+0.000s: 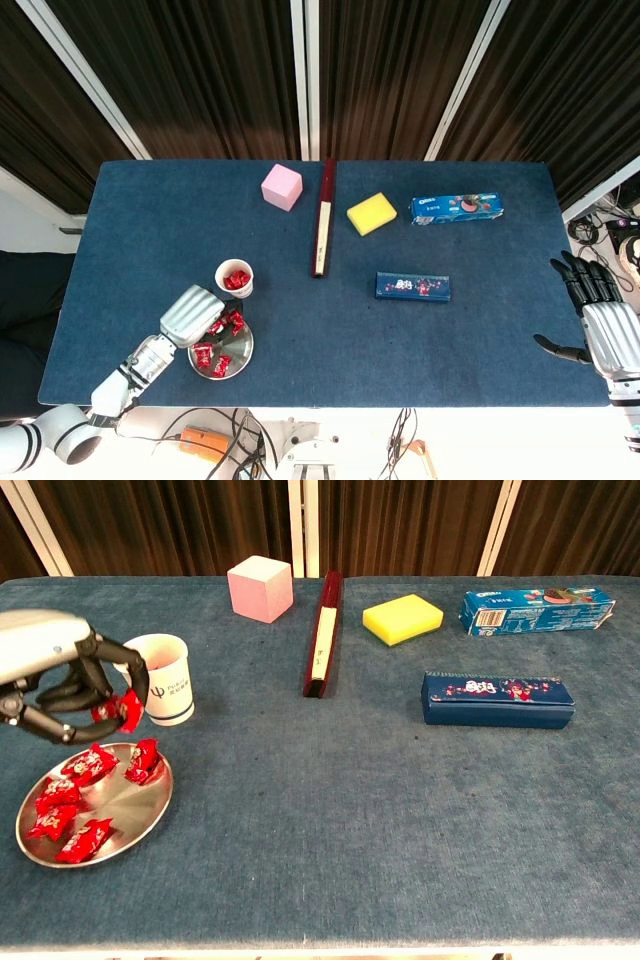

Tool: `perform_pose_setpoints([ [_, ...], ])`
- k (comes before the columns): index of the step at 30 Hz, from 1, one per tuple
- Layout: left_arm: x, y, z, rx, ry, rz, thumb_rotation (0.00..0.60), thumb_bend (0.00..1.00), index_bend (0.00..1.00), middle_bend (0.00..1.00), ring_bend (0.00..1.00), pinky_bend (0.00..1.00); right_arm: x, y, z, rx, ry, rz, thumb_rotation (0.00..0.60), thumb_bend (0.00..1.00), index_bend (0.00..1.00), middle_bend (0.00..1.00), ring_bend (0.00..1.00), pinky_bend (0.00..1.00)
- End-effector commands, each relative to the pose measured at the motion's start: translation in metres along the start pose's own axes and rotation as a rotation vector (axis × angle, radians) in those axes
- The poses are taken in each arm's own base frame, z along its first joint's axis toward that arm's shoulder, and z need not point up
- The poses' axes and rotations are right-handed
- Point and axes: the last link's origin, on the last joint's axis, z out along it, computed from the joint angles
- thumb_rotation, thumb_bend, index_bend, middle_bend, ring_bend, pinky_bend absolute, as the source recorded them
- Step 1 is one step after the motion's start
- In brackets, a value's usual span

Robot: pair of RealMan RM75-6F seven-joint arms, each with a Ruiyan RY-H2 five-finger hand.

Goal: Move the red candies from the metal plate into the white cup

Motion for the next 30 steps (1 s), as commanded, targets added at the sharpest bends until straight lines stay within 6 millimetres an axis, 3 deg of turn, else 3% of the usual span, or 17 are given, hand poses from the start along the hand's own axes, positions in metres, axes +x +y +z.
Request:
perform_pose_setpoints([
  [1,0.021,-0.002,0.016,0.037,0.070,-0.035,0.600,0.46,0.57,0.91,0.83,0.67,0.000,0.001,0.000,-0.001,0.001,0.002,0.600,0.21,0.00,0.03,0.00,0.07],
  [5,0.031,-0.003,0.036,0.077,0.088,-0.068,0.600,0.46,0.57,0.91,0.83,0.67,0.000,0.003,0.000,0.000,0.002,0.005,0.600,0.21,0.00,0.03,0.00,0.07],
  [10,0.030,-0.008,0.052,0.131,0.073,-0.065,0.600,0.46,0.57,0.91,0.83,0.67,0.000,0.007,-0.001,-0.009,0.001,0.010,0.600,0.21,0.00,0.03,0.00,0.07],
  [21,0.024,-0.022,0.058,0.219,0.057,-0.092,0.600,0.43,0.56,0.90,0.83,0.67,-0.003,0.009,0.003,-0.009,-0.008,0.014,0.600,0.21,0.00,0.03,0.00,0.07],
  [30,0.019,-0.025,0.060,0.240,0.036,-0.087,0.600,0.35,0.51,0.90,0.83,0.67,-0.003,0.006,0.004,-0.005,-0.010,0.010,0.600,0.21,0.00,0.03,0.00,0.07],
])
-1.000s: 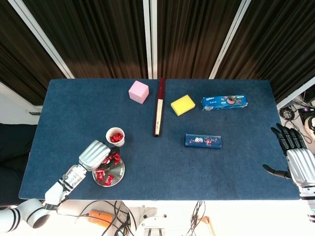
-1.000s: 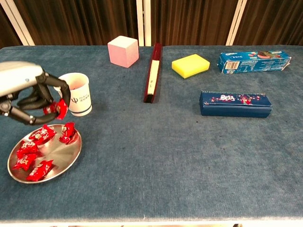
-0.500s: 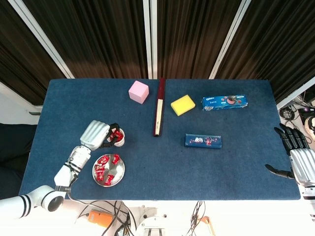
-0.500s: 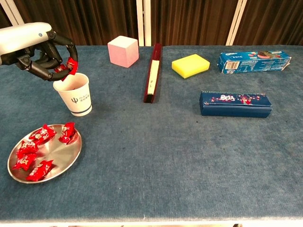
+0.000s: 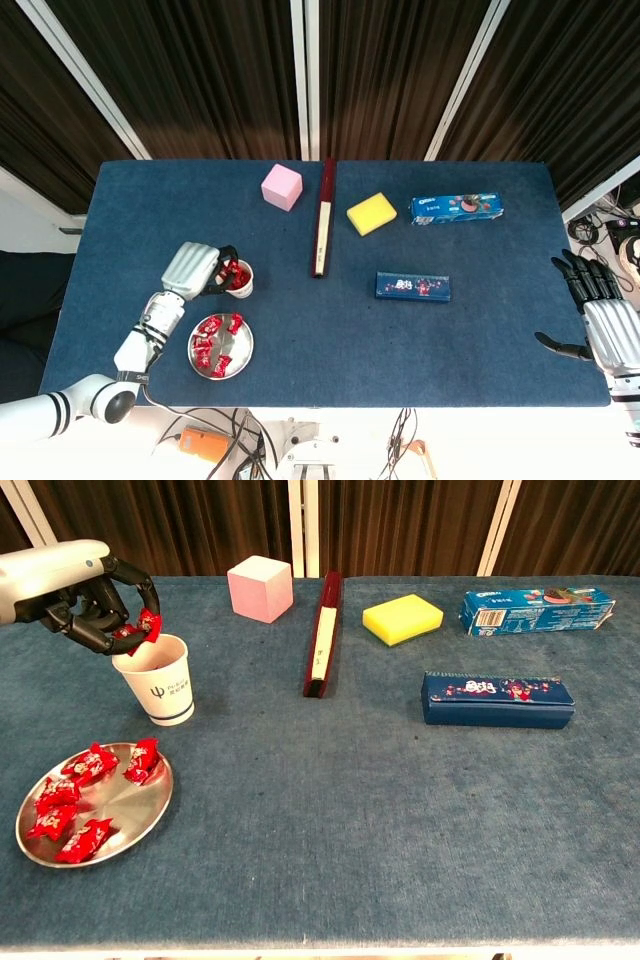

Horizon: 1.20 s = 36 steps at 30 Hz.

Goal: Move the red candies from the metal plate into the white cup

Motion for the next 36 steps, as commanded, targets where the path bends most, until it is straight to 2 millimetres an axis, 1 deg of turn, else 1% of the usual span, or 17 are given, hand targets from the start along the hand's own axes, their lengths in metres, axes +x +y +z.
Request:
perform_pose_setpoints([
  [1,-0.001,-0.001,0.001,0.009,-0.003,0.006,0.600,0.34,0.51,0.90,0.83,0.67,0.000,0.000,0.000,-0.001,0.000,0.001,0.600,0.21,0.00,0.03,0.00,0.07],
  [3,-0.001,-0.001,0.001,0.013,-0.002,0.011,0.600,0.31,0.50,0.90,0.83,0.67,0.000,0.000,-0.001,-0.003,0.000,0.000,0.600,0.21,0.00,0.03,0.00,0.07],
  [8,-0.001,-0.002,0.000,0.022,0.011,0.015,0.600,0.20,0.47,0.90,0.83,0.67,0.001,0.000,-0.002,-0.005,0.002,0.000,0.600,0.21,0.00,0.03,0.00,0.07],
  [10,-0.001,-0.003,-0.001,0.023,0.011,0.019,0.600,0.19,0.47,0.90,0.83,0.67,0.000,0.000,-0.002,-0.004,0.001,0.002,0.600,0.21,0.00,0.03,0.00,0.07],
  [15,0.002,-0.002,-0.006,0.017,0.030,0.022,0.600,0.17,0.42,0.90,0.83,0.67,0.001,0.000,-0.001,-0.001,0.003,0.003,0.600,0.21,0.00,0.03,0.00,0.07],
  [18,0.008,0.000,-0.018,-0.008,0.070,0.014,0.600,0.17,0.41,0.90,0.82,0.67,0.001,0.000,-0.001,0.001,0.006,0.004,0.600,0.21,0.00,0.03,0.00,0.07],
  [22,0.013,-0.001,-0.044,-0.040,0.134,0.015,0.600,0.17,0.41,0.90,0.82,0.67,0.001,0.000,-0.001,0.004,0.009,0.003,0.600,0.21,0.00,0.03,0.00,0.07],
  [25,0.013,-0.002,-0.064,-0.058,0.163,0.006,0.600,0.17,0.41,0.90,0.82,0.67,0.001,0.000,-0.001,0.006,0.010,0.004,0.600,0.21,0.00,0.03,0.00,0.07],
  [28,0.006,-0.002,-0.083,-0.078,0.148,0.010,0.600,0.17,0.43,0.90,0.82,0.67,0.001,0.000,-0.002,0.005,0.011,0.003,0.600,0.21,0.00,0.03,0.00,0.07],
  [31,-0.008,-0.001,-0.091,-0.097,0.105,0.038,0.600,0.18,0.45,0.90,0.82,0.67,0.001,-0.001,-0.002,0.010,0.013,0.002,0.600,0.21,0.00,0.03,0.00,0.07],
  [36,-0.035,0.003,-0.088,-0.120,0.033,0.082,0.600,0.20,0.45,0.90,0.83,0.67,0.001,-0.004,-0.004,0.018,0.015,0.001,0.600,0.21,0.00,0.03,0.00,0.07],
])
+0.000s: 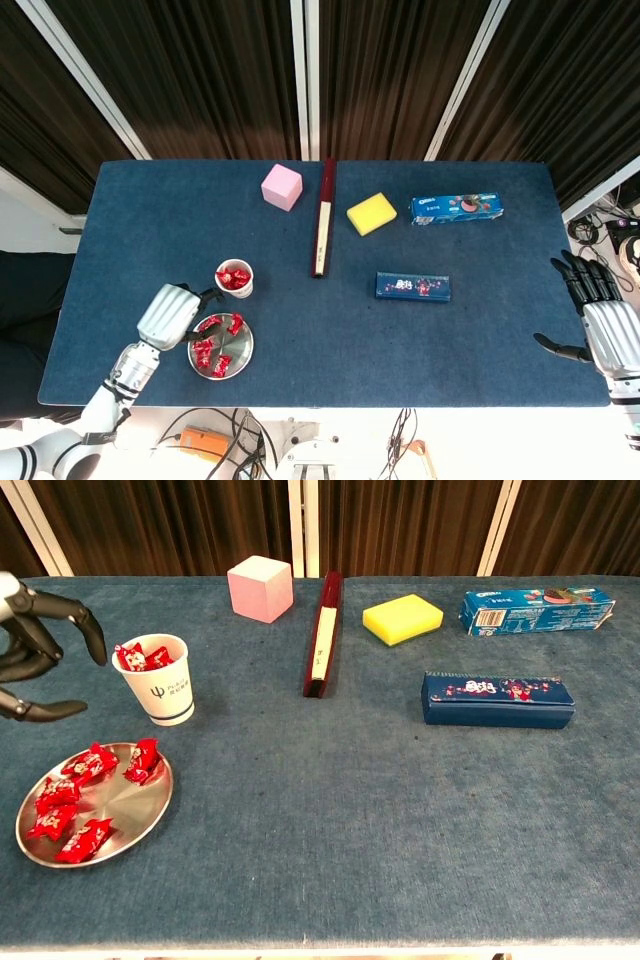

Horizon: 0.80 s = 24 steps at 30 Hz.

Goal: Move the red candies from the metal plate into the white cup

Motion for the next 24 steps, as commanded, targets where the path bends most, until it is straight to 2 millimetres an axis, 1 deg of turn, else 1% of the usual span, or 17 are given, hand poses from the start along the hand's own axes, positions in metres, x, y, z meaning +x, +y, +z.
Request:
perform_pose_setpoints([
  [1,-0.019,0.004,0.002,-0.022,-0.050,0.033,0.600,0.20,0.45,0.90,0.83,0.67,0.000,0.000,-0.002,0.000,0.000,-0.002,0.600,0.21,0.00,0.03,0.00,0.07],
  [4,-0.031,0.005,0.006,-0.032,-0.086,0.058,0.600,0.21,0.45,0.90,0.83,0.67,0.002,0.000,-0.004,-0.006,0.007,-0.003,0.600,0.21,0.00,0.03,0.00,0.07],
  [13,-0.050,0.001,0.014,-0.026,-0.137,0.155,0.600,0.24,0.43,0.90,0.83,0.67,0.003,0.001,-0.008,-0.016,0.009,-0.003,0.600,0.21,0.00,0.03,0.00,0.07],
  [15,-0.053,0.001,0.014,-0.024,-0.144,0.158,0.600,0.25,0.42,0.90,0.83,0.67,0.003,0.001,-0.008,-0.016,0.010,-0.005,0.600,0.21,0.00,0.03,0.00,0.07],
  [19,-0.056,0.001,0.015,-0.019,-0.151,0.149,0.600,0.24,0.36,0.90,0.83,0.67,0.003,0.000,-0.008,-0.015,0.008,-0.006,0.600,0.21,0.00,0.03,0.00,0.07],
  [24,-0.059,0.002,0.018,-0.027,-0.161,0.158,0.600,0.24,0.36,0.90,0.83,0.67,0.002,-0.001,-0.008,-0.015,0.006,-0.007,0.600,0.21,0.00,0.03,0.00,0.07],
])
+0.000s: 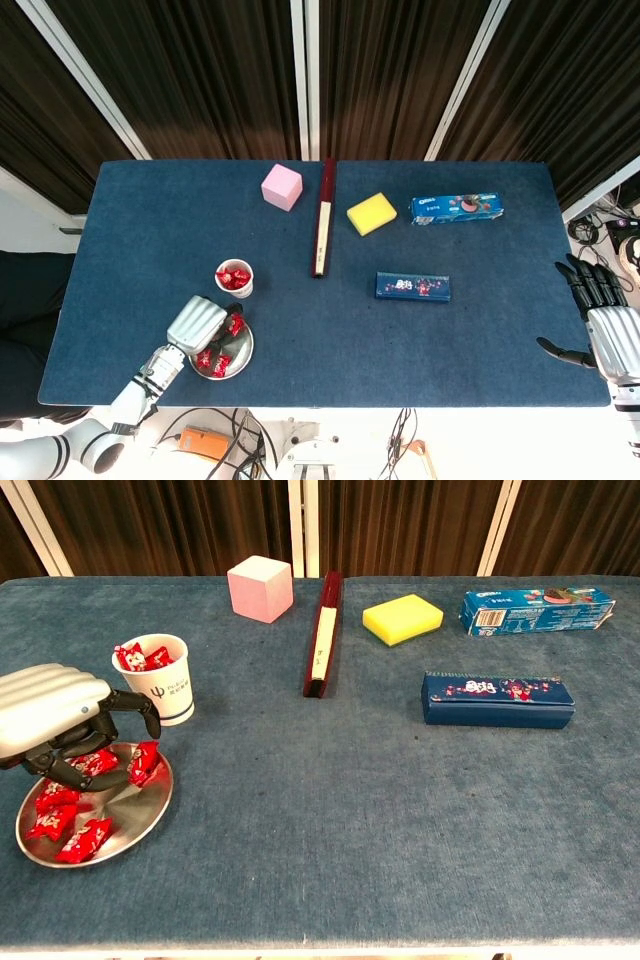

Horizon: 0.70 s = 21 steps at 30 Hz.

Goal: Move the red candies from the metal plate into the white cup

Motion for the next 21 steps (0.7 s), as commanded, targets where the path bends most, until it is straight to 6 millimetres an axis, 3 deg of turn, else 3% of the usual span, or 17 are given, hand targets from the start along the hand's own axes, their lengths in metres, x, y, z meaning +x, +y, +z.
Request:
perform_pose_setpoints([
  [1,-0.0005,0.0000,0.0013,0.000,-0.002,0.003,0.600,0.24,0.36,0.90,0.83,0.67,0.0000,0.0000,0.0000,-0.001,0.000,-0.001,0.600,0.21,0.00,0.03,0.00,0.07],
  [21,-0.0065,-0.0023,0.0003,0.003,-0.028,0.000,0.600,0.25,0.45,0.90,0.83,0.67,-0.0007,-0.0014,0.0001,-0.003,-0.003,-0.003,0.600,0.21,0.00,0.03,0.00,0.07],
])
